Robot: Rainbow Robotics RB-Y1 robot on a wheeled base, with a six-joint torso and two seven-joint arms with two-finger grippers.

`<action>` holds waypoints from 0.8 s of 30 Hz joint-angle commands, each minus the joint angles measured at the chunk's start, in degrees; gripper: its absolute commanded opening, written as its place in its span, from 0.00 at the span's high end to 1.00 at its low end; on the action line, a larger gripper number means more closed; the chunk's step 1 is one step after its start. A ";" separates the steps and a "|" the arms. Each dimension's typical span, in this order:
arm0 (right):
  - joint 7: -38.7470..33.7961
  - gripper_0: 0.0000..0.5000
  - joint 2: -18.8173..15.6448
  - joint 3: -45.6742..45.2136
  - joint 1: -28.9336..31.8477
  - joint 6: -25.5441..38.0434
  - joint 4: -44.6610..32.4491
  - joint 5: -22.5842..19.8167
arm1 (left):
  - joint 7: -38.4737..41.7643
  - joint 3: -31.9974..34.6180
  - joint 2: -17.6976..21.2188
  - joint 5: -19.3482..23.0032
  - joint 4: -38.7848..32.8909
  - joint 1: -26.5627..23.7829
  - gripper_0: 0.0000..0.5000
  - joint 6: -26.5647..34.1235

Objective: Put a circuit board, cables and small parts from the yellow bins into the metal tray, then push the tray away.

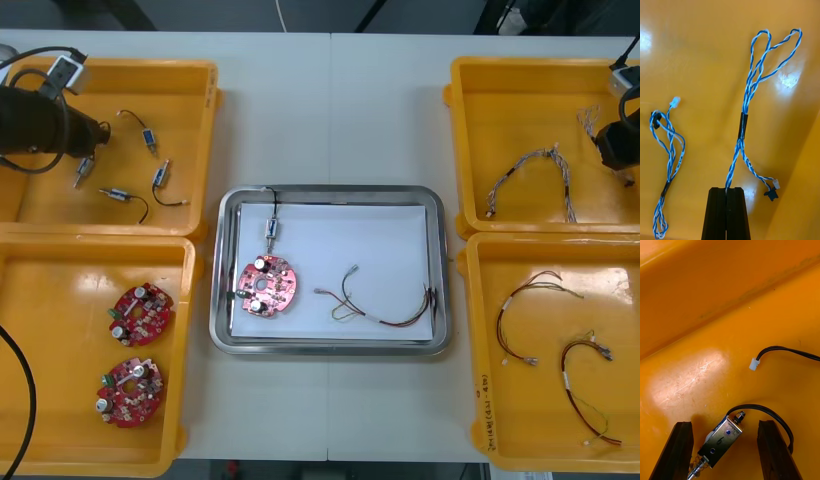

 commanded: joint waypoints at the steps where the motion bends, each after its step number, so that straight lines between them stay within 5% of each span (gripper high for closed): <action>1: -1.14 1.00 -0.02 -0.95 3.28 2.68 -5.60 -1.31 | -2.88 -0.91 -0.52 2.70 0.90 -2.92 1.00 -0.86; 10: -2.90 1.00 -0.02 -1.12 9.08 6.28 -15.18 -3.33 | -2.88 -0.83 1.15 2.87 0.64 -2.92 1.00 -0.68; 21: -3.07 0.98 -0.02 -2.18 9.61 7.87 -15.45 -3.16 | -2.88 0.14 4.75 0.85 -4.90 -2.92 1.00 4.15; 22: -2.98 0.89 -0.02 -2.18 9.61 7.87 -15.45 -3.16 | -2.88 0.14 4.93 0.85 -5.25 -3.01 1.00 4.50; 23: -2.98 0.52 -0.02 -2.09 9.61 7.87 -15.45 -2.98 | -2.88 0.14 5.28 0.76 -5.60 -2.92 1.00 4.85; 24: -3.07 0.33 -0.02 -2.09 9.61 7.87 -15.45 -2.89 | -2.88 0.14 5.45 0.76 -5.95 -2.92 1.00 4.94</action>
